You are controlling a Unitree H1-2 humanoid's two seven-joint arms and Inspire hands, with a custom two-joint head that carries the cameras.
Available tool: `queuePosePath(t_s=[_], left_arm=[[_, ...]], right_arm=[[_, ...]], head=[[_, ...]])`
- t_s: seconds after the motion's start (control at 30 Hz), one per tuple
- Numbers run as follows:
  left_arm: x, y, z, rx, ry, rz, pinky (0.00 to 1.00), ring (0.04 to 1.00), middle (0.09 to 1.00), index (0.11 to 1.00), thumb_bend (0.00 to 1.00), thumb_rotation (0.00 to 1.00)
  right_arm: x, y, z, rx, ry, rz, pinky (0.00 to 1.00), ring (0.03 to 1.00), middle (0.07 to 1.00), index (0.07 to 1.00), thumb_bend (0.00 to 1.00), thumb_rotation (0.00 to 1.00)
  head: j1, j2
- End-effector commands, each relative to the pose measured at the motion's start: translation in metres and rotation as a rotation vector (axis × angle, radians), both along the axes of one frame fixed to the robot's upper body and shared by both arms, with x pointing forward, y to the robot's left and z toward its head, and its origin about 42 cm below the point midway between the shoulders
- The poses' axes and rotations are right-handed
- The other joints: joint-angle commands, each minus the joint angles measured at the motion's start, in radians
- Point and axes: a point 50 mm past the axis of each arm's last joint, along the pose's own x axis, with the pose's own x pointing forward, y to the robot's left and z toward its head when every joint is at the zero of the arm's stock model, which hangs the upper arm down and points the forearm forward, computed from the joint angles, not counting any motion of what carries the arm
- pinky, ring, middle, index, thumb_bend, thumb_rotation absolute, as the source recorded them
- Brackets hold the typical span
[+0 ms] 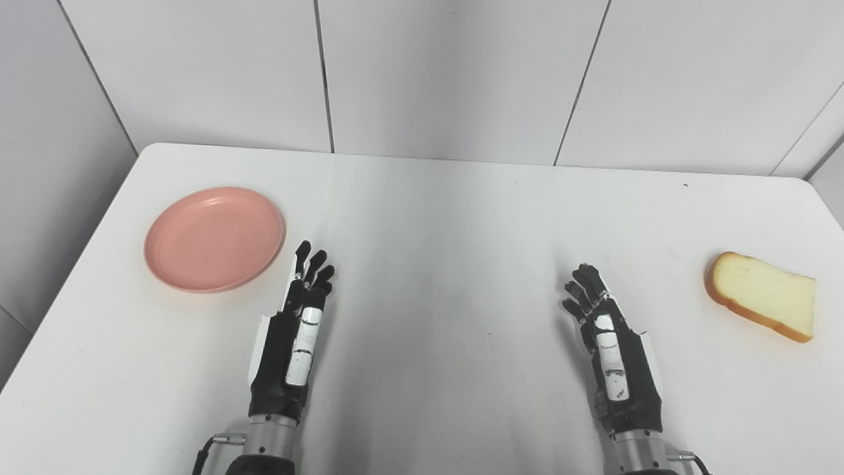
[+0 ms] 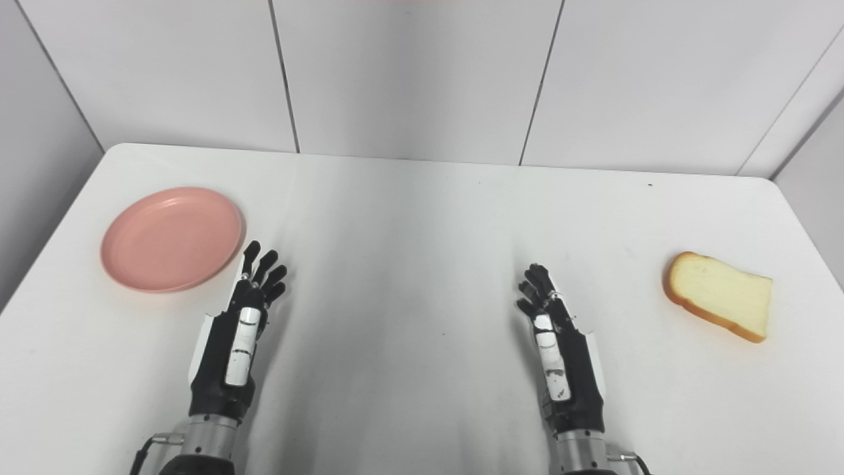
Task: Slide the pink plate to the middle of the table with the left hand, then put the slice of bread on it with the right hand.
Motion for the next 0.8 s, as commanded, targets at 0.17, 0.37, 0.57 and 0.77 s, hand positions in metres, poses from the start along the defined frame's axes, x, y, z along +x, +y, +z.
queuePosePath(t_s=[0.17,0.37,0.57,0.77], left_arm=[[0.0028,-0.0044,0.0104,-0.001,-0.058,-0.01,0.92,0.926,0.967,1.0,0.59,0.97],[0.0037,-0.005,0.009,0.001,-0.054,-0.01,0.92,0.923,0.964,1.0,0.6,0.96],[0.0035,-0.0056,0.0083,0.0,-0.052,-0.011,0.91,0.923,0.963,1.0,0.6,0.96],[0.0042,-0.0074,0.009,0.005,-0.052,-0.014,0.92,0.924,0.964,1.0,0.59,0.97]], right_arm=[[0.0026,0.0008,0.0085,0.004,-0.05,0.001,0.91,0.912,0.922,0.896,0.82,0.9],[0.0036,0.0003,0.0078,0.007,-0.048,0.008,0.91,0.912,0.924,0.898,0.8,0.9],[0.003,-0.0005,0.0071,0.001,-0.048,0.007,0.91,0.912,0.924,0.897,0.8,0.9],[0.0035,-0.0017,0.0064,-0.005,-0.048,0.004,0.91,0.909,0.92,0.893,0.81,0.91]], head=[[-0.001,0.002],[0.0,0.0],[0.002,-0.001],[0.011,-0.007]])
